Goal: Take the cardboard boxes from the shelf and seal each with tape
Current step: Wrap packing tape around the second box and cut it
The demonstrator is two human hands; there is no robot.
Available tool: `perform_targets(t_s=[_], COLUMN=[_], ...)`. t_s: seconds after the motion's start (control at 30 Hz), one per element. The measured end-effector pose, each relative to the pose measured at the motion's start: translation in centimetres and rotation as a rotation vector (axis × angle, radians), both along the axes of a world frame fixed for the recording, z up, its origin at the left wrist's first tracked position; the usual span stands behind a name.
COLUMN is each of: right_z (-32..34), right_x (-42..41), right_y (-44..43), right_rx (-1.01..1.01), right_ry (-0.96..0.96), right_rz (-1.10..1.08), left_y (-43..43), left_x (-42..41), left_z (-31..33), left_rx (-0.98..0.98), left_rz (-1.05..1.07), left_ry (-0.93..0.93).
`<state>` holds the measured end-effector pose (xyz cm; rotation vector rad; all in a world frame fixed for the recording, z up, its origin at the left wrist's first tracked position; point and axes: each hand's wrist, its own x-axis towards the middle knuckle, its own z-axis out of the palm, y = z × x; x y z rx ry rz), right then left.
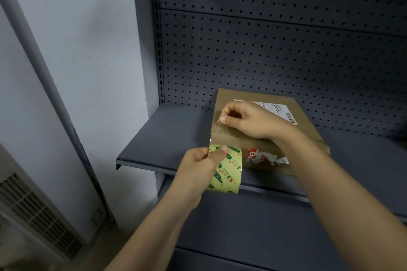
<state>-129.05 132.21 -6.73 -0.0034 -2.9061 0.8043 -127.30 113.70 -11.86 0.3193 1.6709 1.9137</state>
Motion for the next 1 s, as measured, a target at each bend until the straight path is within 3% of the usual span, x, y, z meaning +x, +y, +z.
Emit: perform_targets(t_s=[0.47, 1.0], right_z=[1.3, -0.1], right_x=[-1.2, -1.0], right_y=[-0.7, 0.3], right_rx=[0.056, -0.007], right_ry=[-0.080, -0.036], right_rz=[-0.041, -0.079], left_y=[0.4, 0.4], left_x=[-0.1, -0.4], left_z=[0.9, 0.3], left_rx=[0.052, 0.052], left_rz=[0.038, 0.012], left_ry=[-0.092, -0.090])
